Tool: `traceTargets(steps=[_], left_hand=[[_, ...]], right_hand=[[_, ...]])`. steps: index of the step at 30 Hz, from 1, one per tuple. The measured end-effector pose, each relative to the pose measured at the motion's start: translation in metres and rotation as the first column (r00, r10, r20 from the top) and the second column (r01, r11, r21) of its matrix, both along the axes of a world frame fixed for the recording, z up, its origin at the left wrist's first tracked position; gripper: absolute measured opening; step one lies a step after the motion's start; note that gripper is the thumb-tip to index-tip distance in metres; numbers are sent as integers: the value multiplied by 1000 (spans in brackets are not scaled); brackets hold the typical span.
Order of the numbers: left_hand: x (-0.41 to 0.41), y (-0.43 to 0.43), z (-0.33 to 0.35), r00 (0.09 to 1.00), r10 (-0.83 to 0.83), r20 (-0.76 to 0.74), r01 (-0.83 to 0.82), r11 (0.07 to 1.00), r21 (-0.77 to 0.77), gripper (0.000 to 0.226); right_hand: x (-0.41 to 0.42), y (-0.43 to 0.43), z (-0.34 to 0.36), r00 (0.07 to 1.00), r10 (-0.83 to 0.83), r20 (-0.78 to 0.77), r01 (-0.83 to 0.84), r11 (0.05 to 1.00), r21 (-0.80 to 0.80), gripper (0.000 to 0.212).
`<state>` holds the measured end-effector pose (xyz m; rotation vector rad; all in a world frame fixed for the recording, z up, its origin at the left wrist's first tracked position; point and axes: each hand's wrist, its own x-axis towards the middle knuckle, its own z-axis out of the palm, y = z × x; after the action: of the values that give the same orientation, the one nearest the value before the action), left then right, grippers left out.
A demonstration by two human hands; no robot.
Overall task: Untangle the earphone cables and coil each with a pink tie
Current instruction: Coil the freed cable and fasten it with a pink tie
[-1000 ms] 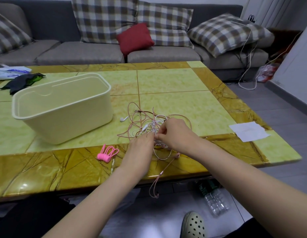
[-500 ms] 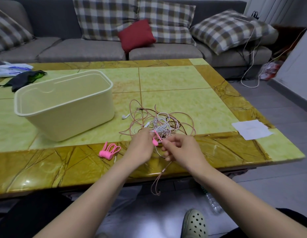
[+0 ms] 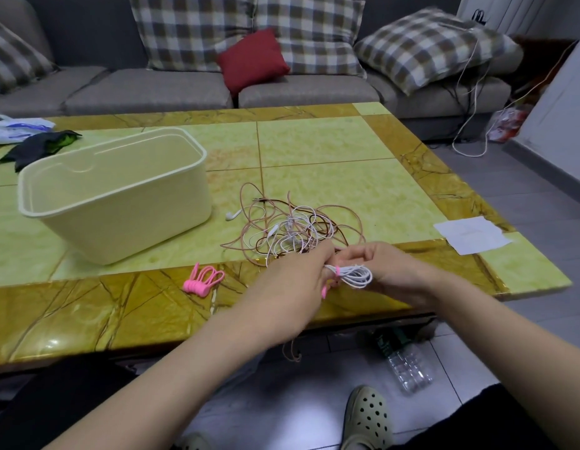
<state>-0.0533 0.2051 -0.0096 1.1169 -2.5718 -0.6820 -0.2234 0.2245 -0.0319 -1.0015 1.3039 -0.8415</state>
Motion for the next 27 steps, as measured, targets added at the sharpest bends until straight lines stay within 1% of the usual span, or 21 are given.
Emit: traceTargets(steps=[2,3,4,6,7,9,10,11,12,14,16,18,19,22,24,27], left_hand=[[-2,4,-1,995,73,71,-60,983,-173,25],[-4,5,-3,990,89,110,-59,968,-246,27],[-6,6,-4,984,87,153,-39,955,-293,32],[-9,4,-12,967,54,247,29,947,-321,50],[-11,3,-18,953,42,300,58,946,-318,56],[-16,1,-28,935,60,349,52,952,-302,56],[-18,0,-31,938,85,335,19,955,-295,53],[-20,-1,-34,946,115,302,-27,959,-281,50],[-21,-2,-35,953,140,267,-70,964,-255,47],[-22,-5,-35,958,182,219,-153,978,-145,39],[-18,-12,-36,961,206,182,-212,977,12,23],[-15,-19,-39,972,208,108,-224,960,166,15],[-15,-22,-43,978,202,52,-209,947,245,12],[-14,-19,-49,959,231,-165,-124,863,490,24],[-14,-18,-50,929,248,-274,-59,831,553,27],[-14,-17,-45,904,221,-366,32,818,574,23]], right_hand=[[-7,-7,9,996,12,-89,-16,999,-44,5],[-9,-9,13,992,5,-125,-13,998,-65,4],[-10,-11,17,984,9,-179,-25,996,-91,3],[-10,-15,24,933,49,-356,-105,984,-141,3],[-8,-17,26,884,63,-463,-156,974,-165,5],[-1,-20,26,741,24,-671,-241,942,-232,9],[4,-21,25,669,-40,-742,-260,923,-284,11],[9,-20,23,620,-121,-776,-257,902,-346,11],[13,-18,22,607,-198,-770,-229,884,-408,11],[20,-11,18,652,-291,-701,-146,858,-492,12],[28,-5,12,679,-285,-677,-139,855,-499,12],[34,2,4,676,-237,-698,-183,863,-471,10],[35,5,1,672,-221,-707,-199,865,-460,10],[33,11,-6,670,-234,-704,-223,841,-492,16],[28,13,-7,668,-302,-680,-232,784,-576,13],[24,15,-7,660,-374,-651,-252,706,-662,7]])
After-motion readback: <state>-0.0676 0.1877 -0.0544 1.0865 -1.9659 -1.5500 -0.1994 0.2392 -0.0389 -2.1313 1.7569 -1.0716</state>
